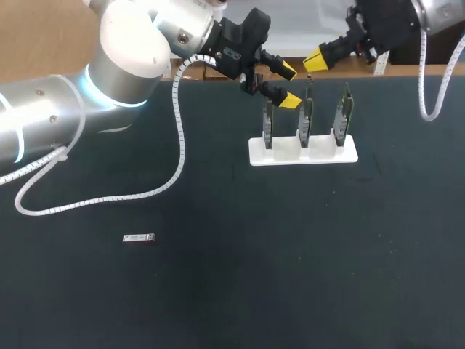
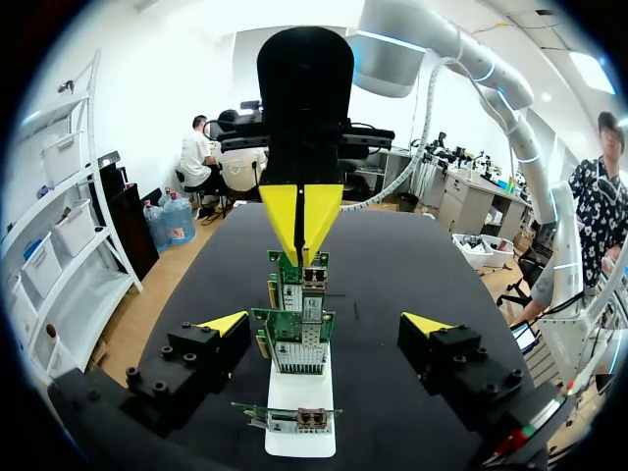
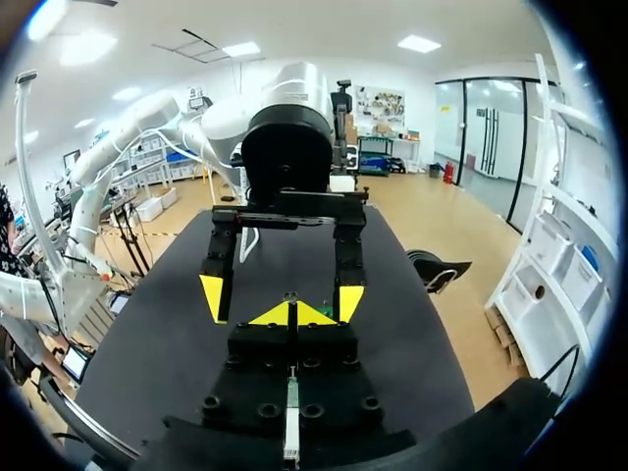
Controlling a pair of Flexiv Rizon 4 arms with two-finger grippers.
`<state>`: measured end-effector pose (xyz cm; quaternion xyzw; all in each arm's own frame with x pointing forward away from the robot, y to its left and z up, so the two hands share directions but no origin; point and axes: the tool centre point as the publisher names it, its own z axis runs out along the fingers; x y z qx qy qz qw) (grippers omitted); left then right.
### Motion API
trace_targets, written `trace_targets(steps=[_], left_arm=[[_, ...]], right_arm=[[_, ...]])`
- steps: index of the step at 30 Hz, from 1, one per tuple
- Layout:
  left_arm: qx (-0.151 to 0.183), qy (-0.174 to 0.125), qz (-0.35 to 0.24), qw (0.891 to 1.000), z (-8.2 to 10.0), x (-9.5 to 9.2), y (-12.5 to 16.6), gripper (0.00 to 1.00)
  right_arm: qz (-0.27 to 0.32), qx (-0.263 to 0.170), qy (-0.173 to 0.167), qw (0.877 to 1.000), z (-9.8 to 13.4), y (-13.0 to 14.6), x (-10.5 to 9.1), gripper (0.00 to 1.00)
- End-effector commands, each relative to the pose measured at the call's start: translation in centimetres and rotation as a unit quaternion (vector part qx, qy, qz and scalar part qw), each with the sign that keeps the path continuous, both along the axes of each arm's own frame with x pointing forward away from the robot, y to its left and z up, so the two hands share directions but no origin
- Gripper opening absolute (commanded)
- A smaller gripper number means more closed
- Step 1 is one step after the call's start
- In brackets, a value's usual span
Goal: Pick up the optical module with the left hand, and insert it into the network port with the right hand.
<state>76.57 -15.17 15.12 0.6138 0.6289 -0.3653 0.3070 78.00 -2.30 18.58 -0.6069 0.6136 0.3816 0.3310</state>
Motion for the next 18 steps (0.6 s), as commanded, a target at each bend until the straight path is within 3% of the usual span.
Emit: trace_targets(steps=[1,18], left_arm=[[0.000,-0.001,0.001,1.000,0.0,-0.1,0.0,1.00],[0.000,-0.001,0.001,1.000,0.0,-0.1,0.0,1.00]], right_arm=[[0.002,-0.002,0.002,1.000,0.0,0.2,0.3,0.00],[-0.007,-0.012,0.016,1.000,-1.3,-0.3,0.1,0.00]])
